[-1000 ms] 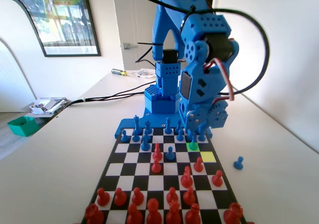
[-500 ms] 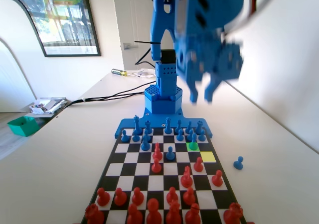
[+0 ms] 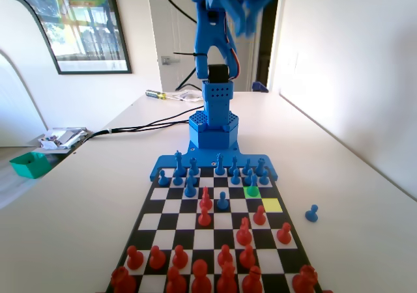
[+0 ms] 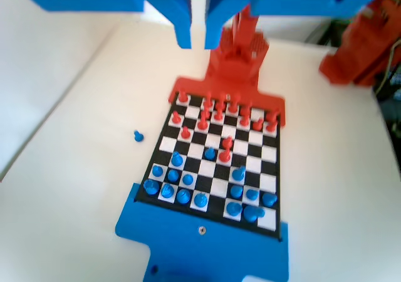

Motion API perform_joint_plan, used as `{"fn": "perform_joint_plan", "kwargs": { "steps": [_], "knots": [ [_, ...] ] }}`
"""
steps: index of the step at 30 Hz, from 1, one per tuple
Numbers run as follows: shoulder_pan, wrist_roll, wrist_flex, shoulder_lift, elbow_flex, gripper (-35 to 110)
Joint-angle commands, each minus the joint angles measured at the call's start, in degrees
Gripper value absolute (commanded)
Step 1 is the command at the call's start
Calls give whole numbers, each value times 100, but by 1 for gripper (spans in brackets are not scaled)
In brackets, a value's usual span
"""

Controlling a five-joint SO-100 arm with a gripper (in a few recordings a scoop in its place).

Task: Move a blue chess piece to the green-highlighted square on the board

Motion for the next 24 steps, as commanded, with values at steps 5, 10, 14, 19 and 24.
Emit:
{"fn": "perform_joint_plan", "kwargs": {
  "steps": [5,10,14,19,24],
  "knots": [
    [-70,-431,167,1986,308,1],
    [79,-624,26,2707,888,1],
    [185,-729,-246,3243,1547,1],
    [334,-756,-589,3718,2408,1],
    [554,-791,-1037,4078,3015,1]
  ]
}}
